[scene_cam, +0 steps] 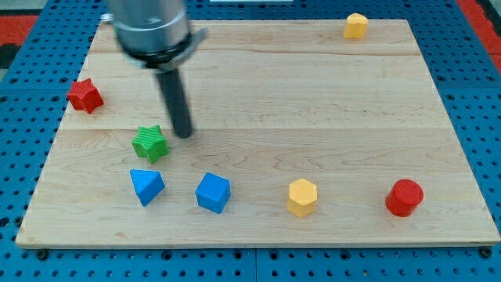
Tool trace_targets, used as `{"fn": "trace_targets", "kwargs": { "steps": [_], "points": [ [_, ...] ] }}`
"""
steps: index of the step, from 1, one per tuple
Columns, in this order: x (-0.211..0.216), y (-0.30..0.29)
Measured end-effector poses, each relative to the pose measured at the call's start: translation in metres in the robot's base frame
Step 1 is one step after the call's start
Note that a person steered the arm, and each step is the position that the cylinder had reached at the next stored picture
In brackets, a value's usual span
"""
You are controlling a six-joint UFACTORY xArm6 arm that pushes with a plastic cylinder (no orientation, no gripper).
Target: Move the yellow heart to center
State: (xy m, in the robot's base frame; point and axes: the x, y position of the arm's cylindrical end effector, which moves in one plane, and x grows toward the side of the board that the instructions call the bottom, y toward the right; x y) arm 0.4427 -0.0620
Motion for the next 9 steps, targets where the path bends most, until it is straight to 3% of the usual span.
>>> {"fn": "trace_targets", "kwargs": {
  "steps": [1,2,3,4,5,6,7,8,9],
  "points": [
    [-0.034,0.142],
    [-0.117,0.247],
    [-0.194,0.314],
    [-0.25,0.304],
    [-0.225,0.191],
    [-0.152,0.068],
    [-0.089,-0.017],
    [-0.067,-0.068],
    [-0.085,0.03]
  ]
}}
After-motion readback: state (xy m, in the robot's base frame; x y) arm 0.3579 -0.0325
